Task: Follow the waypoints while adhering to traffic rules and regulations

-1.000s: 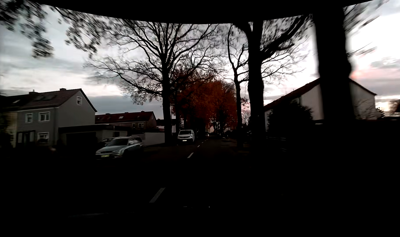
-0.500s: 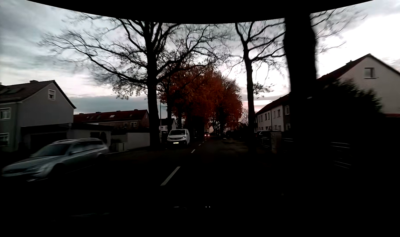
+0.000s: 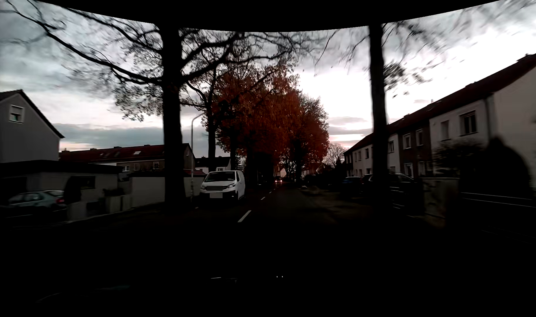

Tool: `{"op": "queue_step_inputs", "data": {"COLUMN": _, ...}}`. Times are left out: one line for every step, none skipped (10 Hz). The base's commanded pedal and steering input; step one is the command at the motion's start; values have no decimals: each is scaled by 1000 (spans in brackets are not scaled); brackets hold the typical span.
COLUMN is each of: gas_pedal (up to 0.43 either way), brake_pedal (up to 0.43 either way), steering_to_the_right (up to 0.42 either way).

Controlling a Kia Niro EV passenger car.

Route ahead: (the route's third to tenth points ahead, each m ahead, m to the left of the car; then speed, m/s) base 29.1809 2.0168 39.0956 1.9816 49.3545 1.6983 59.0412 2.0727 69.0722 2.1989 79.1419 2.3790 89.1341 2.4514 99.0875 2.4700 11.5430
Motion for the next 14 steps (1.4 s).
{"op": "queue_step_inputs", "data": {"gas_pedal": 67, "brake_pedal": 0, "steering_to_the_right": -1}}
{"op": "queue_step_inputs", "data": {"gas_pedal": 67, "brake_pedal": 0, "steering_to_the_right": -1}}
{"op": "queue_step_inputs", "data": {"gas_pedal": 59, "brake_pedal": 0, "steering_to_the_right": -1}}
{"op": "queue_step_inputs", "data": {"gas_pedal": 59, "brake_pedal": 0, "steering_to_the_right": -2}}
{"op": "queue_step_inputs", "data": {"gas_pedal": 59, "brake_pedal": 0, "steering_to_the_right": -2}}
{"op": "queue_step_inputs", "data": {"gas_pedal": 47, "brake_pedal": 0, "steering_to_the_right": -2}}
{"op": "queue_step_inputs", "data": {"gas_pedal": 47, "brake_pedal": 0, "steering_to_the_right": -3}}
{"op": "queue_step_inputs", "data": {"gas_pedal": 39, "brake_pedal": 0, "steering_to_the_right": -2}}
{"op": "queue_step_inputs", "data": {"gas_pedal": 39, "brake_pedal": 0, "steering_to_the_right": -2}}
{"op": "queue_step_inputs", "data": {"gas_pedal": 39, "brake_pedal": 0, "steering_to_the_right": -3}}
{"op": "queue_step_inputs", "data": {"gas_pedal": 39, "brake_pedal": 0, "steering_to_the_right": -2}}
{"op": "queue_step_inputs", "data": {"gas_pedal": 28, "brake_pedal": 0, "steering_to_the_right": -2}}
{"op": "queue_step_inputs", "data": {"gas_pedal": 20, "brake_pedal": 0, "steering_to_the_right": -1}}
{"op": "queue_step_inputs", "data": {"gas_pedal": 0, "brake_pedal": 0, "steering_to_the_right": 0}}
